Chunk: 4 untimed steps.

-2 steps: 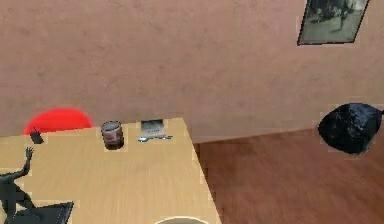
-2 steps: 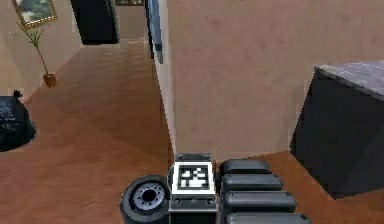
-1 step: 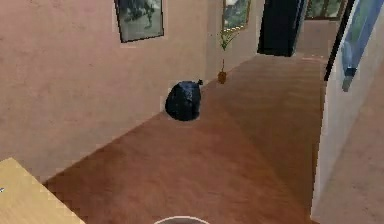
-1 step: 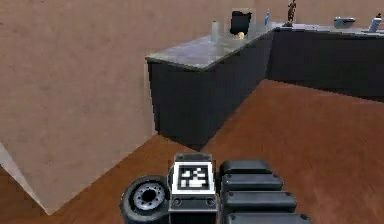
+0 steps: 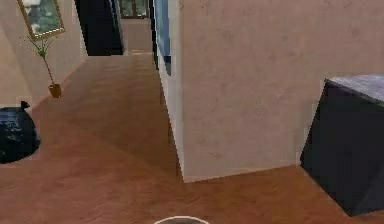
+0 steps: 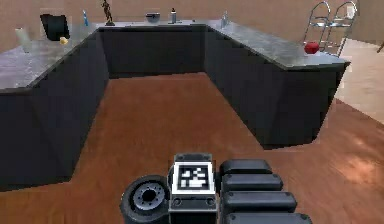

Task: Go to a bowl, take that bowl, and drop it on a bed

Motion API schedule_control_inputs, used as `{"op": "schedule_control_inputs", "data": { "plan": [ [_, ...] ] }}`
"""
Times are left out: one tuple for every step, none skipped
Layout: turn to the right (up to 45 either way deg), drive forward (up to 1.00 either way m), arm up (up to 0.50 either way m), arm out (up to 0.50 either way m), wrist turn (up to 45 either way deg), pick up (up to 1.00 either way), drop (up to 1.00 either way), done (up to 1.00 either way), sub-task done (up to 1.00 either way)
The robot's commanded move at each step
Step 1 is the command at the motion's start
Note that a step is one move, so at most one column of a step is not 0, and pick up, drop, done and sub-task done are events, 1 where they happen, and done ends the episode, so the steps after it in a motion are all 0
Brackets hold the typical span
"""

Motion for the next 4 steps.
{"op": "schedule_control_inputs", "data": {
  "plan": [
    [36.0,0.00,0.00,0.00,0.0,0.00,0.00,0.00,0.00],
    [0.0,0.15,0.00,0.00,0.0,0.00,0.00,0.00,0.00],
    [-45.0,0.00,0.00,0.00,0.0,0.00,0.00,0.00,0.00],
    [-30.0,0.00,0.00,0.00,0.0,0.00,0.00,0.00,0.00]
  ]
}}
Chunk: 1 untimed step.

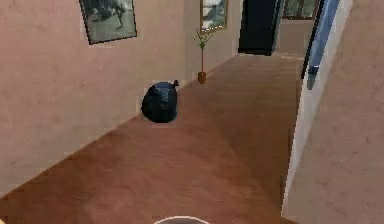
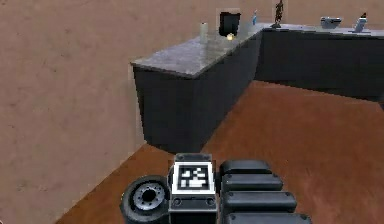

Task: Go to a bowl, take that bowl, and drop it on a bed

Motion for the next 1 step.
{"op": "schedule_control_inputs", "data": {
  "plan": [
    [0.0,1.00,0.00,0.00,0.0,0.00,0.00,0.00,0.00]
  ]
}}
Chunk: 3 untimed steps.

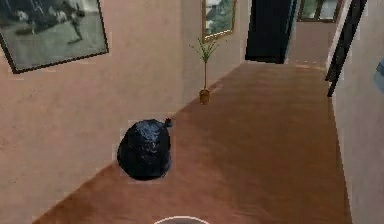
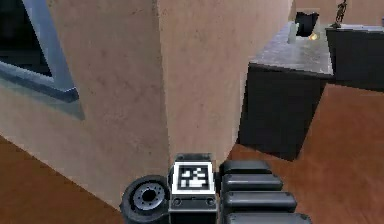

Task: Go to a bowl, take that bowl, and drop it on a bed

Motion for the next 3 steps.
{"op": "schedule_control_inputs", "data": {
  "plan": [
    [-18.0,0.00,0.00,0.00,0.0,0.00,0.00,0.00,0.00],
    [0.0,0.10,0.00,0.00,0.0,0.00,0.00,0.00,0.00],
    [45.0,0.00,0.00,0.00,0.0,0.00,0.00,0.00,0.00]
  ]
}}
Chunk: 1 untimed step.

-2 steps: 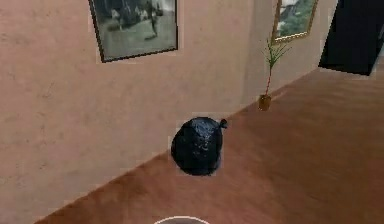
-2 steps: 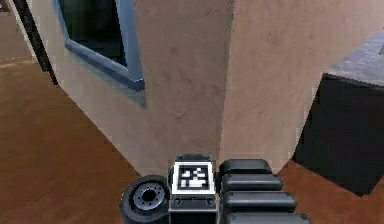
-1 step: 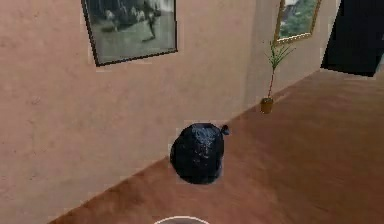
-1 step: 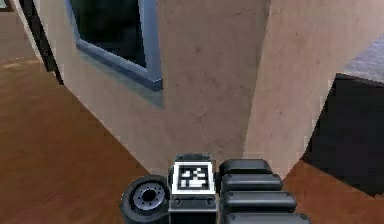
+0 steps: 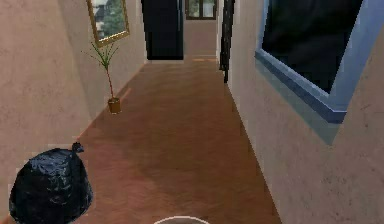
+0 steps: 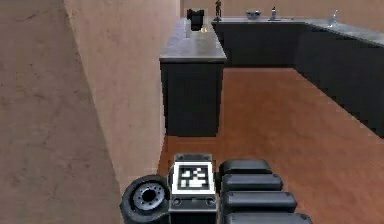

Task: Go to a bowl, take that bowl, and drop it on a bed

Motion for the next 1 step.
{"op": "schedule_control_inputs", "data": {
  "plan": [
    [3.0,0.00,0.00,0.00,0.0,0.00,0.00,0.00,0.00]
  ]
}}
